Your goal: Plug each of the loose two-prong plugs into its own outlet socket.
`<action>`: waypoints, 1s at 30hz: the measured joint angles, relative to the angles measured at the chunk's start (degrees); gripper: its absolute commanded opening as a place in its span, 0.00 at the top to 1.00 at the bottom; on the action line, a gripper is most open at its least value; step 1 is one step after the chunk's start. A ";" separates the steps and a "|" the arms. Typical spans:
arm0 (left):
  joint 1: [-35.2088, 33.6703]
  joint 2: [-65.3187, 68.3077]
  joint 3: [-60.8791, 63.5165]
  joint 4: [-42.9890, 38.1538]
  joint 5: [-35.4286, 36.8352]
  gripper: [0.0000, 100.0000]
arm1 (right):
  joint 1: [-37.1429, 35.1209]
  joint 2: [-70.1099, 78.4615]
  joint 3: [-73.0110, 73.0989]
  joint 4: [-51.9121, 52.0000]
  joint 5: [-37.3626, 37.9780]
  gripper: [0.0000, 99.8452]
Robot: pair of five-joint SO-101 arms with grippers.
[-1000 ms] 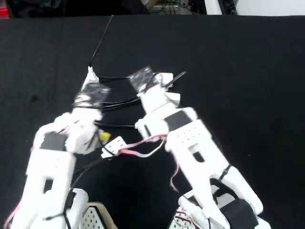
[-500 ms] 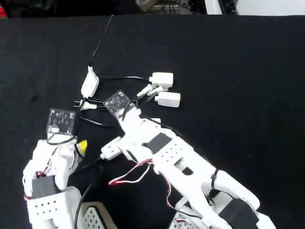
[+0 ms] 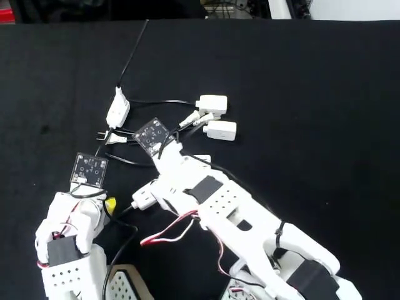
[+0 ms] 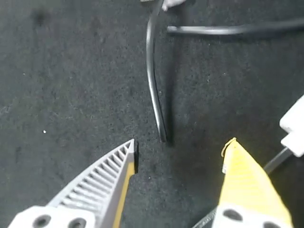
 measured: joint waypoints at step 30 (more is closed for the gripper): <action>0.88 -0.09 0.53 0.00 -0.97 0.71 | -0.79 7.21 -0.53 -8.44 -4.57 0.99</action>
